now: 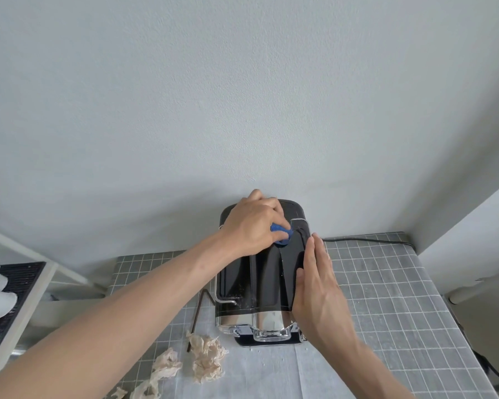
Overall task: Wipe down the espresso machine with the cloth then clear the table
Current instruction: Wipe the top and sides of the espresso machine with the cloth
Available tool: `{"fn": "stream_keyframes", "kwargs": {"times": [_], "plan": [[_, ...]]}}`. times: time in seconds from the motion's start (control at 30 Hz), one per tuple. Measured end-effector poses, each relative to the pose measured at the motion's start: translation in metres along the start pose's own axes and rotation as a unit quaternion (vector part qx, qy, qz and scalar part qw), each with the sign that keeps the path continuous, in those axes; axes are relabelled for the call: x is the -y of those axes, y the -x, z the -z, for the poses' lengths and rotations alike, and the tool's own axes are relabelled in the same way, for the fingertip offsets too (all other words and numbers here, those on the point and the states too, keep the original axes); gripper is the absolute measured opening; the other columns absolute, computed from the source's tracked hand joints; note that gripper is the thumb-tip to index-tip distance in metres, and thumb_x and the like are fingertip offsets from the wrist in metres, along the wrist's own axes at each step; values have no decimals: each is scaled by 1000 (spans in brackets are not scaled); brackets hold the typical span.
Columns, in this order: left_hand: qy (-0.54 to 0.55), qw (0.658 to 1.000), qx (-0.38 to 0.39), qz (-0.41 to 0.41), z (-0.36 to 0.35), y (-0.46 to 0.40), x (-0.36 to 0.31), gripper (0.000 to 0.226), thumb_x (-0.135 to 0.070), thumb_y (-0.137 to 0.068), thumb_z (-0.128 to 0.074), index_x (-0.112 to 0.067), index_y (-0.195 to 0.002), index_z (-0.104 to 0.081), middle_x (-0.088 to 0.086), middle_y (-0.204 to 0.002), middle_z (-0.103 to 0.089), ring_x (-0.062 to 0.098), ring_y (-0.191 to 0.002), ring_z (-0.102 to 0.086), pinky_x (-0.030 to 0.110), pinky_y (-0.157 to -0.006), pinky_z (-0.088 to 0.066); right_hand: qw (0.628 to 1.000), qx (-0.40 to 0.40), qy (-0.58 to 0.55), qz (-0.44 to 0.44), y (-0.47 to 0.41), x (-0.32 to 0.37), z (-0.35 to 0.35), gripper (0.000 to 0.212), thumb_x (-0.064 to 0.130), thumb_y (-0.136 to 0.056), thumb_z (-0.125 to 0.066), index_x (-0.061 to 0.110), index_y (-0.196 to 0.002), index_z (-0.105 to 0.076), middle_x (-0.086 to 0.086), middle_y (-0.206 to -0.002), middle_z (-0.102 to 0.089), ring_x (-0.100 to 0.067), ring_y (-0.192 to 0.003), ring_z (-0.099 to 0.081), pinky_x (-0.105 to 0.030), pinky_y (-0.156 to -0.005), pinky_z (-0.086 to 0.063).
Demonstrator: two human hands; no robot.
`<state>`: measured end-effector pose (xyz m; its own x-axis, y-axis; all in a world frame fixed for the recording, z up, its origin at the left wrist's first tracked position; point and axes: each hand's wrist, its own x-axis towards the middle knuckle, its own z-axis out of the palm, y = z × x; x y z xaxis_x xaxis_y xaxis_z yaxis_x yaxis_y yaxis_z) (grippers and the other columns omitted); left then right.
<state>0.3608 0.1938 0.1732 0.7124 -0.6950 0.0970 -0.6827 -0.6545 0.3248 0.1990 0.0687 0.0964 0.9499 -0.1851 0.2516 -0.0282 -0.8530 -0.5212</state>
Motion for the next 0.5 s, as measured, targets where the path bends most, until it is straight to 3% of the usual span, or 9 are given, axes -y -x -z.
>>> {"fn": "stream_keyframes", "kwargs": {"times": [0.1,0.3,0.5], "plan": [[-5,999,3,-46,0,5,0,17,-47,-89,-76,-43,-105,-80,-23,-106,-65,11,-101,-44,30,-84,-39,1000,2,1,0,0,0,0,75,-3,-94,-49,2,-159,-13,-17,-167,-18,-29,-153,-27,-47,-91,-59],[-13,999,-45,21,-5,-6,0,20,-46,-93,-72,-34,-109,-79,-19,-108,-65,14,-103,-44,38,-88,-47,1000,-2,16,9,-1,-2,-1,68,2,-99,-44,1,-159,-13,-19,-167,-18,-28,-155,-22,-45,-98,-56],[-15,997,6,-79,0,30,-5,15,-41,-94,-71,-38,-106,-79,-19,-109,-61,17,-101,-44,40,-88,-48,1000,0,6,4,0,-4,-2,77,-3,-92,-45,1,-160,-10,-18,-168,-15,-27,-156,-16,-45,-105,-51]]}}
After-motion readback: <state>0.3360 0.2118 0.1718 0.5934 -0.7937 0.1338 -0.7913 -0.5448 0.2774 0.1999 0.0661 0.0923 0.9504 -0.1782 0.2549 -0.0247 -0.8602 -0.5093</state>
